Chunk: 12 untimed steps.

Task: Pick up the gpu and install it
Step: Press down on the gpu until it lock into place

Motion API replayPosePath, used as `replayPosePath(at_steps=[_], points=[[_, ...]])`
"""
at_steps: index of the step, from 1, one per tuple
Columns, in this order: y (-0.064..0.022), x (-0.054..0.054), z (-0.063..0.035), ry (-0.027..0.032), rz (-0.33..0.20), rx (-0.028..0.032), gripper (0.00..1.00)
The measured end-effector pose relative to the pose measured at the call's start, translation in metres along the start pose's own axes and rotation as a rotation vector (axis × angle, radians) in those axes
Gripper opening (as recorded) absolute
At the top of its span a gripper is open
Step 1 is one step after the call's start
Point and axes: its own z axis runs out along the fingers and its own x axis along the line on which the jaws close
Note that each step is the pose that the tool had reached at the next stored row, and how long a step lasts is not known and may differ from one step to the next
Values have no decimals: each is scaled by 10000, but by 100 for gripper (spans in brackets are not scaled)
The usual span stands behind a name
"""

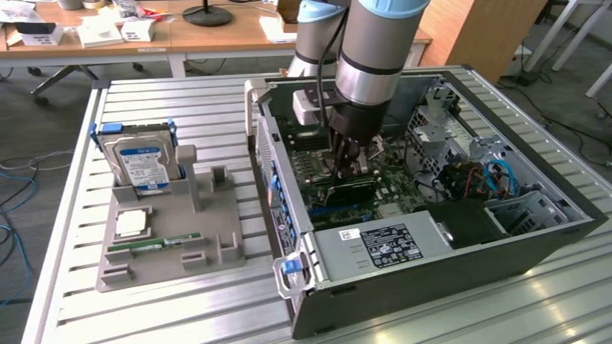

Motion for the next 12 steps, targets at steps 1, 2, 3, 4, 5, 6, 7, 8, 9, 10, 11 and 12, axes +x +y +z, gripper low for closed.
replayPosePath(at_steps=[1,2,3,4,5,6,7,8,9,10,11,12], points=[[0,0,4,2,1,0,11],[0,0,4,2,0,-1,11],[1,0,4,3,0,-1,11],[1,0,4,3,0,-1,11],[1,0,4,2,0,-1,11],[1,0,5,1,0,0,11],[2,0,6,1,1,0,11],[3,0,11,-3,1,2,11],[4,0,16,-1,0,2,11],[6,1,19,2,1,1,11],[6,1,20,3,0,0,11],[6,1,20,4,0,-1,11]])
